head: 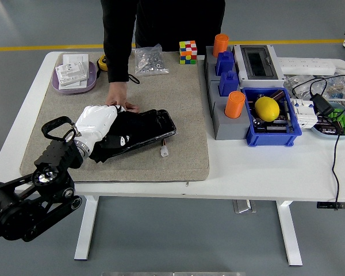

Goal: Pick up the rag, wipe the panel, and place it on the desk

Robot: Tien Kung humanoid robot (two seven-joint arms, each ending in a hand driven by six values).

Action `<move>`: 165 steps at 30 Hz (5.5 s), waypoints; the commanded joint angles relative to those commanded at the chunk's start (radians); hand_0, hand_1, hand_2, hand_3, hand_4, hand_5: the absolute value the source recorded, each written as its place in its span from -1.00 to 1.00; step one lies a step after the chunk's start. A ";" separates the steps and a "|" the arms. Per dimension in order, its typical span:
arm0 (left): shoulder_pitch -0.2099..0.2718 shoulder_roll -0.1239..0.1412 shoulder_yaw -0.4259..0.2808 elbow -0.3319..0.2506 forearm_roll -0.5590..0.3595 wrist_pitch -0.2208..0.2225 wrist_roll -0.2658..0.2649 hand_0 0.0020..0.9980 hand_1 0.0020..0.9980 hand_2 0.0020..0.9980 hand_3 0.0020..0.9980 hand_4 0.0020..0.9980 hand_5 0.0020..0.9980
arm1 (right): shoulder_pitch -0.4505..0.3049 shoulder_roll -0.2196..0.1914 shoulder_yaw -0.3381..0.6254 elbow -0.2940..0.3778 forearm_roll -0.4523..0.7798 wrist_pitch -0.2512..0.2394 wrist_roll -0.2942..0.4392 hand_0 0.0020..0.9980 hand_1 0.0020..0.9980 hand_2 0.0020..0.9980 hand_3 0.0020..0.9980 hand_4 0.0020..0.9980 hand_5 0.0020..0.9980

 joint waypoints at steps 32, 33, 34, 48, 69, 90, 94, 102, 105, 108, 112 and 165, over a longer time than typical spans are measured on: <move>0.007 0.021 -0.010 -0.016 0.001 0.010 -0.004 -0.53 -0.79 -0.10 -0.30 -0.86 -1.00 | 0.004 -0.003 -0.005 -0.004 0.005 0.003 0.002 0.39 -0.08 0.28 0.24 1.00 0.41; 0.002 0.017 -0.006 -0.013 -0.002 0.009 -0.004 -0.53 -0.79 -0.10 -0.30 -0.86 -1.00 | 0.005 -0.003 -0.005 -0.004 0.005 0.003 0.002 0.39 -0.08 0.28 0.24 1.00 0.41; -0.003 0.013 -0.002 -0.010 -0.004 0.010 -0.005 -0.53 -0.79 -0.10 -0.30 -0.86 -1.00 | 0.006 -0.003 -0.005 -0.004 0.004 0.003 0.002 0.39 -0.08 0.28 0.24 1.00 0.41; -0.070 -0.049 0.052 0.059 -0.036 0.009 -0.004 -0.53 -0.79 -0.10 -0.30 -0.87 -1.00 | 0.015 -0.007 -0.004 0.000 -0.001 0.006 -0.004 0.39 -0.08 0.29 0.24 1.00 0.41; -0.147 -0.129 0.125 0.094 -0.066 0.006 0.000 -0.53 -0.78 -0.10 -0.29 -0.85 -1.00 | 0.023 -0.010 -0.013 0.001 -0.007 0.010 -0.007 0.39 -0.08 0.28 0.24 1.00 0.41; -0.210 -0.212 0.177 0.163 -0.098 0.009 0.002 -0.53 -0.78 -0.10 -0.29 -0.84 -1.00 | 0.031 -0.013 -0.038 0.001 -0.003 0.009 -0.006 0.38 -0.08 0.28 0.24 1.00 0.41; -0.209 -0.221 0.180 0.169 -0.100 0.010 0.001 -0.53 -0.78 -0.10 -0.29 -0.83 -1.00 | 0.032 -0.014 -0.043 0.002 -0.002 0.008 -0.006 0.38 -0.08 0.28 0.24 1.00 0.41; -0.195 -0.209 0.168 0.161 -0.086 0.008 0.002 -0.53 -0.78 -0.10 -0.29 -0.83 -1.00 | 0.028 -0.015 -0.037 0.000 -0.001 0.007 -0.006 0.38 -0.08 0.28 0.24 1.00 0.41; -0.192 -0.200 0.162 0.150 -0.080 0.007 0.003 -0.53 -0.78 -0.10 -0.29 -0.83 -1.00 | 0.028 -0.014 -0.034 0.000 0.000 0.006 -0.005 0.38 -0.08 0.28 0.24 1.00 0.41; -0.187 -0.191 0.155 0.137 -0.075 0.006 0.004 -0.53 -0.78 -0.10 -0.29 -0.83 -1.00 | 0.027 -0.013 -0.033 -0.001 0.001 0.005 -0.002 0.38 -0.08 0.28 0.24 1.00 0.41; -0.179 -0.178 0.148 0.123 -0.067 0.004 0.004 -0.53 -0.78 -0.10 -0.29 -0.83 -1.00 | 0.025 -0.011 -0.030 -0.002 0.001 0.004 0.000 0.39 -0.08 0.28 0.24 1.00 0.41; 0.071 0.010 -0.109 -0.021 0.041 0.004 0.009 -0.53 -0.78 -0.10 -0.29 -0.85 -1.00 | 0.005 -0.005 0.005 -0.006 -0.010 0.001 0.004 0.39 -0.08 0.28 0.24 1.00 0.41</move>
